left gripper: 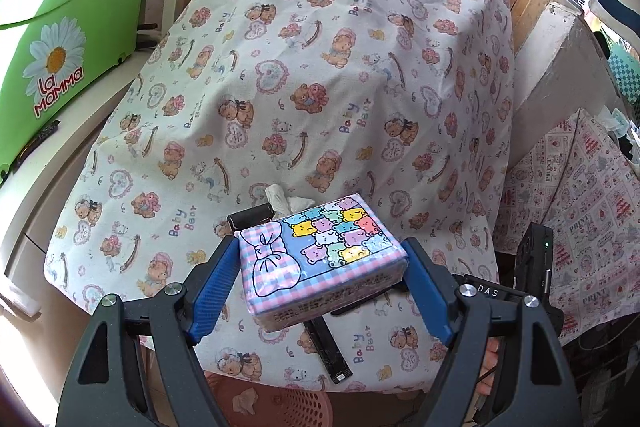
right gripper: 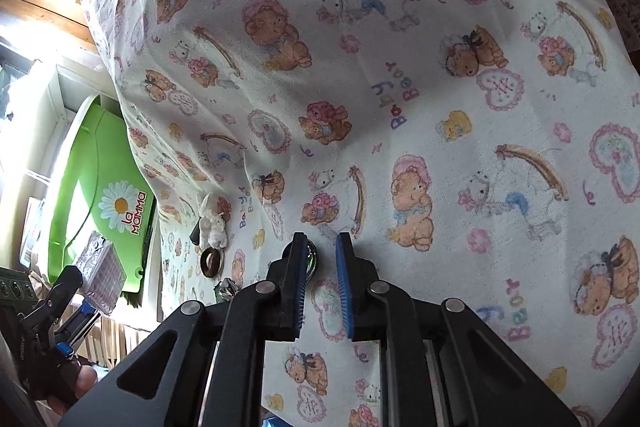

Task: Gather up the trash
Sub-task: 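Carry the tissue pack with the left gripper while the right gripper hovers over the chair, then lower the tissue pack into the pink wastebasket and open the left gripper, then move both tools back up to the chair toward the black strap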

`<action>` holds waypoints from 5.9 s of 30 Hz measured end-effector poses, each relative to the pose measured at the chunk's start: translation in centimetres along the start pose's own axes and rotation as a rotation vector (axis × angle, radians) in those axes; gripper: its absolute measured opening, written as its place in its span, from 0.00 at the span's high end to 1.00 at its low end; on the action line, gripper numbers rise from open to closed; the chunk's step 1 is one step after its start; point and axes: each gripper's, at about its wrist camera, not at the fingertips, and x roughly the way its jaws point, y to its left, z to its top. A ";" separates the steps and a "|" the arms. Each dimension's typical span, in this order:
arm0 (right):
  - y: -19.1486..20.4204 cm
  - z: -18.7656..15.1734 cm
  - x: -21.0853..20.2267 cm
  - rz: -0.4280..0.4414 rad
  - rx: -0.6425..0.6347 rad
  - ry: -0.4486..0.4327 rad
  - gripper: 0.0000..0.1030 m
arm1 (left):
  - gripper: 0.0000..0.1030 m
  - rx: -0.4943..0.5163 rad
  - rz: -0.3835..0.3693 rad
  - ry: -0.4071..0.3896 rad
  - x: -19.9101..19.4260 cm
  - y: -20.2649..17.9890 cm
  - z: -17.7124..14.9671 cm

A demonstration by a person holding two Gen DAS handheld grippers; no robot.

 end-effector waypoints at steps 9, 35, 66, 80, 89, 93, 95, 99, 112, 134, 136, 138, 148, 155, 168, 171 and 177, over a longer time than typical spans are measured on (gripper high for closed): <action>1.2 -0.4 -0.1 -0.021 -0.062 -0.020 0.97 | 0.24 0.064 0.078 -0.057 -0.8 -0.4 -1.0; 8.6 -7.3 -8.6 -0.082 -0.483 -0.162 0.97 | 0.23 0.165 0.145 -0.091 -6.8 -2.3 -6.3; 8.9 -19.4 -1.4 -0.290 -0.697 0.068 0.97 | 0.23 0.062 0.223 0.416 4.1 3.0 -16.9; 6.1 -22.1 4.9 -0.438 -0.712 0.203 0.97 | 0.23 0.007 0.330 0.632 11.1 6.2 -21.9; 3.6 -23.3 8.8 -0.485 -0.671 0.293 0.97 | 0.22 -0.020 0.370 0.709 13.7 7.7 -24.3; 2.4 -23.3 9.8 -0.497 -0.629 0.329 0.97 | 0.22 -0.043 0.371 0.736 14.3 8.1 -25.0; 1.9 -23.4 10.0 -0.497 -0.621 0.342 0.97 | 0.22 -0.041 0.372 0.738 14.3 8.1 -25.1; 1.9 -23.6 10.1 -0.474 -0.615 0.363 0.97 | 0.17 -0.006 0.380 0.726 14.3 7.8 -24.9; 1.9 -23.4 10.0 -0.444 -0.571 0.395 0.94 | 0.06 -0.012 0.402 0.620 11.5 7.6 -22.5; 10.3 -19.9 -2.4 -0.375 -0.708 -0.061 0.52 | 0.03 0.049 0.436 -0.002 -2.2 4.0 -14.2; 10.6 -19.8 -3.3 -0.374 -0.721 -0.106 0.52 | 0.02 0.049 0.433 -0.045 -2.8 3.9 -14.1; 10.9 -19.9 -4.0 -0.361 -0.728 -0.146 0.52 | 0.02 0.060 0.438 -0.094 -3.3 3.7 -14.1; 12.2 -20.0 -5.5 -0.389 -0.785 -0.286 0.53 | 0.03 0.184 0.439 -0.253 -5.4 2.2 -13.1; 11.1 -18.3 -4.8 -0.405 -0.702 -0.205 0.65 | 0.09 0.337 0.474 -0.219 -4.6 1.4 -12.9; 9.8 -15.6 -5.0 -0.426 -0.635 -0.198 0.65 | 0.49 0.262 0.377 -0.214 -4.4 1.8 -11.4; 9.7 -15.2 -5.2 -0.420 -0.626 -0.201 0.65 | 0.51 0.229 0.391 -0.235 -4.7 1.8 -10.7; 9.3 -14.2 -5.5 -0.413 -0.610 -0.204 0.65 | 0.22 0.133 0.339 -0.248 -5.6 1.6 -8.9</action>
